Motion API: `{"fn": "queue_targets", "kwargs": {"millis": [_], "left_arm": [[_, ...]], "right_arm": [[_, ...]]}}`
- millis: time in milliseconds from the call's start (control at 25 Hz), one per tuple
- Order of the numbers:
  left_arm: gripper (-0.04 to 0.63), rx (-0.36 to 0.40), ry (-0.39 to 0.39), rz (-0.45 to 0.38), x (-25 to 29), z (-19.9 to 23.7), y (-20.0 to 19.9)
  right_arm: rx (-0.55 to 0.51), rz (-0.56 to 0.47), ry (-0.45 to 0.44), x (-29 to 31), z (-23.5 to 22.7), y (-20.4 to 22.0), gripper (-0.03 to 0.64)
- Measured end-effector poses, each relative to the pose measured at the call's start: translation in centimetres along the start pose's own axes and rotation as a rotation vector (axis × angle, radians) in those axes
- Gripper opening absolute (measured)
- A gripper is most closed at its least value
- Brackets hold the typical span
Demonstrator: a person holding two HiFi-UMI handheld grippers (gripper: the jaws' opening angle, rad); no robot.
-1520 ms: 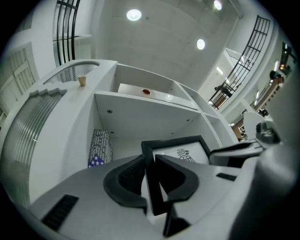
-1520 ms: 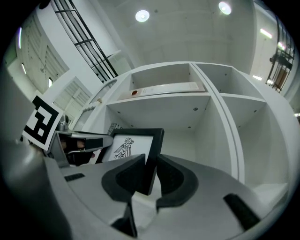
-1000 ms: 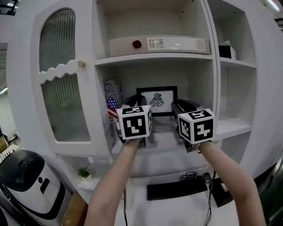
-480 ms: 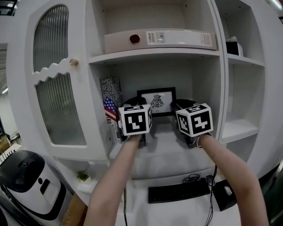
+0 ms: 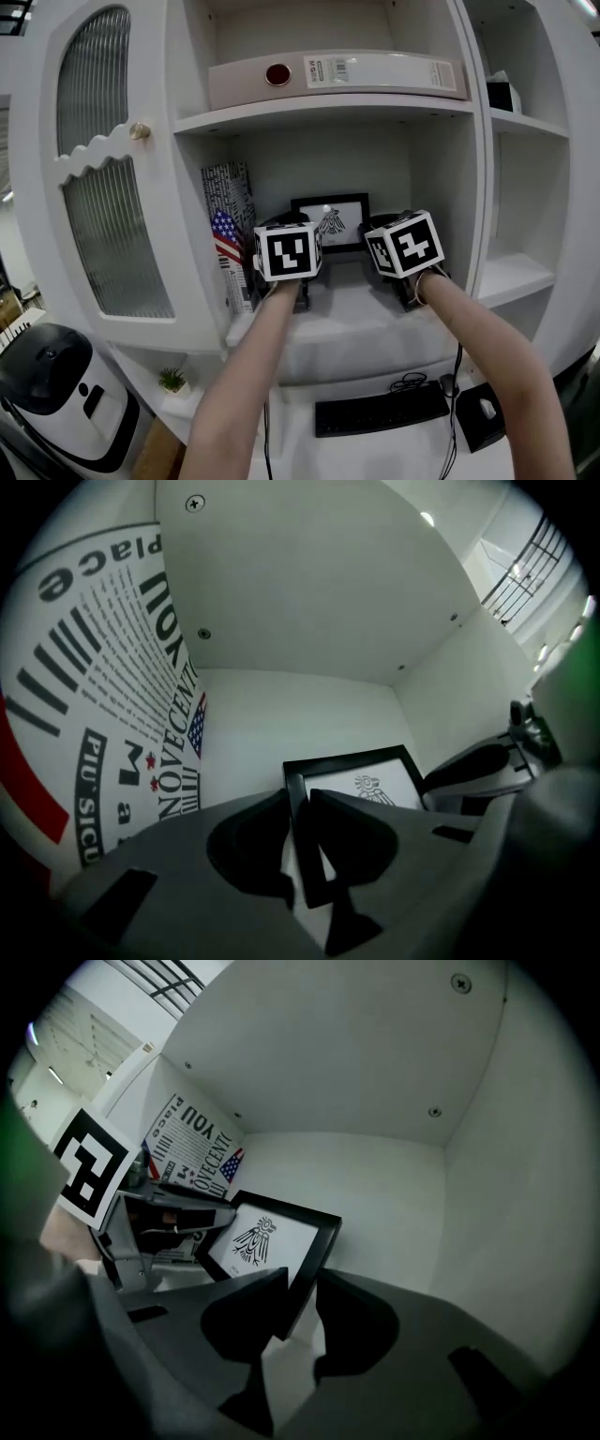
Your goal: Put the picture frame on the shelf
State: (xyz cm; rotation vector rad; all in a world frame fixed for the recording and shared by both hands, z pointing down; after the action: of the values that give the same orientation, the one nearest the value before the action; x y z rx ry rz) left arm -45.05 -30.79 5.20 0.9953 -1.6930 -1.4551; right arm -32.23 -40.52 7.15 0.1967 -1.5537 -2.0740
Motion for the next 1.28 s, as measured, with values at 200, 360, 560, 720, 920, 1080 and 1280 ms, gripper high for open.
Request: {"fn": "queue_targets", "kwargs": {"millis": [200,360,560,720,920,1080,1280], "left_arm": [[0.067,-0.004,-0.001,0.045,1.2,0.5,0.8],[0.066,-0.024,0.009,0.081,2.0,0.7,1.2],[0.066,-0.037,0.015,0.101,2.4,0.8,1.5],[0.066,-0.048,0.019,0.126,2.5,0.8,1.9],[0.066,-0.061,0.023,0.164,2.5,0.9,2.3],[0.066,-0.073,0.024,0.191,2.5,1.0,2.7],[0.066,-0.081,0.016,0.221,2.5,1.1,3.1]], "right_arm": [[0.022,0.068,-0.042,1.7,0.0,0.7,0.092],[0.033,0.109,-0.069,2.5,0.1,1.0,0.094],[0.051,0.148,-0.089,3.2,0.1,1.6,0.071],[0.048,0.161,-0.086,3.3,0.1,1.8,0.071],[0.041,0.167,-0.079,3.3,0.0,1.8,0.071],[0.015,0.177,-0.072,3.2,0.3,1.8,0.071],[-0.029,0.209,-0.069,3.2,0.6,1.9,0.069]]}}
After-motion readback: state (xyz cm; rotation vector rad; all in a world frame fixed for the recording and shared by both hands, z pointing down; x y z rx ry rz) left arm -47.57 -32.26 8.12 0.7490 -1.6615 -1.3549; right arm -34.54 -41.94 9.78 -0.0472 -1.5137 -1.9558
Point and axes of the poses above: the fingertips, and each gripper's own axes: x forward along the fingers, z to its left, y out of its underside, the point moved 5 cm from there along -x, backward along the fingers, and after that the axes turned 8 degrees about z, right-handed, at the moved point
